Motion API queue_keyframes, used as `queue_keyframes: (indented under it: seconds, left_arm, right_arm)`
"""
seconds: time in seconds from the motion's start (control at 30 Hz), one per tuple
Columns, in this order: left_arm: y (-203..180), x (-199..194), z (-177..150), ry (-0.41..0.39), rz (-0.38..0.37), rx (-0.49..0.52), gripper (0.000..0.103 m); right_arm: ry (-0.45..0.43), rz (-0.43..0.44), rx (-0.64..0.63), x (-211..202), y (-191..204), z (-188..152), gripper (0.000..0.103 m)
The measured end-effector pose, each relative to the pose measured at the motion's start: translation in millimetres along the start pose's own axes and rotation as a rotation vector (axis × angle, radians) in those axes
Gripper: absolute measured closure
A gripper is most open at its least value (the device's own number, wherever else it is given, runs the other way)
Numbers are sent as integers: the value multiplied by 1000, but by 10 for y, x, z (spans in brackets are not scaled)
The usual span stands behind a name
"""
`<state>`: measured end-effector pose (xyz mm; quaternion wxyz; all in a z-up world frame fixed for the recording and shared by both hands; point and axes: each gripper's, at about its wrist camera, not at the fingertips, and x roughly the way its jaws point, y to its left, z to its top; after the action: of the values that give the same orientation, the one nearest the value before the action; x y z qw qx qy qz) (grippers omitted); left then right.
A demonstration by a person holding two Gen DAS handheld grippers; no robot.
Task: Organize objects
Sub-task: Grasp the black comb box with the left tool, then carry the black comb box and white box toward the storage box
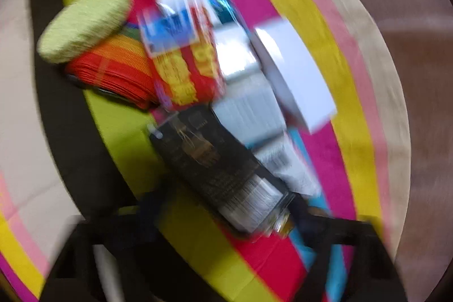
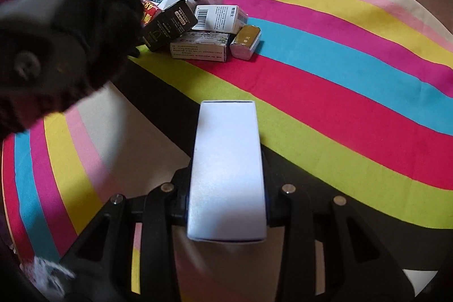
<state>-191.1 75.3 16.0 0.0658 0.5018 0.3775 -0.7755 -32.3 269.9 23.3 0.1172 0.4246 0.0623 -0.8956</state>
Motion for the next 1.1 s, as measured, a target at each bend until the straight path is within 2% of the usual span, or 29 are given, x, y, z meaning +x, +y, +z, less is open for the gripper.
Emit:
queue_keyframes:
  seconds: [0.07,0.1,0.23,0.33,0.43,0.5,0.53,0.6,0.63,0.7,0.73,0.8,0.83,0.87,0.9,0.97,1.1]
  left_arm:
    - [39,-90,-106,-14,-5,95,60]
    - [76,-168,-164,-22,3,155,61]
    - [320,-518,-451,-9,22,437,62]
    - [585,-694,-678,44,89,668,62]
    - [806,-754,-749,41,148,801,61]
    - [858,-784,-725,39,138,833,60]
    - [894,-804,-731,37,139,827,56]
    - [870,-802,-713,12,140,809,40]
    - [835,-774,-725,-26,146,797,29]
    - [898,-816,-730,-97,152,754,26]
    - [872,-796,-720,-103,130,743,26]
    - [827,-748,-737,-129,116,743,28]
    - [789,-691,-759,-157,130,758,40]
    - [773,-665,-796,-168,141,782,64]
    - [764,-631,-832,-163,154,803,63]
    - [753,-653,-970,-215,179,863,63]
    - [811,-689,-992,-214,152,877,63]
  right_arm:
    - [0,2,2,-3,-4,0,63]
    - [0,2,2,1,-4,-1,63]
    - [0,0,1,-7,1,0,63]
    - [0,0,0,-8,-3,2,63]
    - [0,-2,1,-9,-2,-5,63]
    - [0,-5,-1,-7,3,-7,63]
    - [0,-8,-3,-9,7,-7,63]
    - [0,-9,-3,-8,7,-11,63]
    - [1,-9,-2,-6,5,-11,63]
    - [1,-7,0,-6,3,-12,63]
    - [1,-7,0,-7,3,-12,63]
    - [1,-4,1,-11,1,-11,63]
    - [1,-4,1,-12,3,-11,63]
    - [1,-5,1,-13,3,-11,63]
    - [1,-4,1,-13,1,-11,63]
    - [1,-2,3,-14,1,-9,63]
    - [2,8,9,-16,-8,0,62]
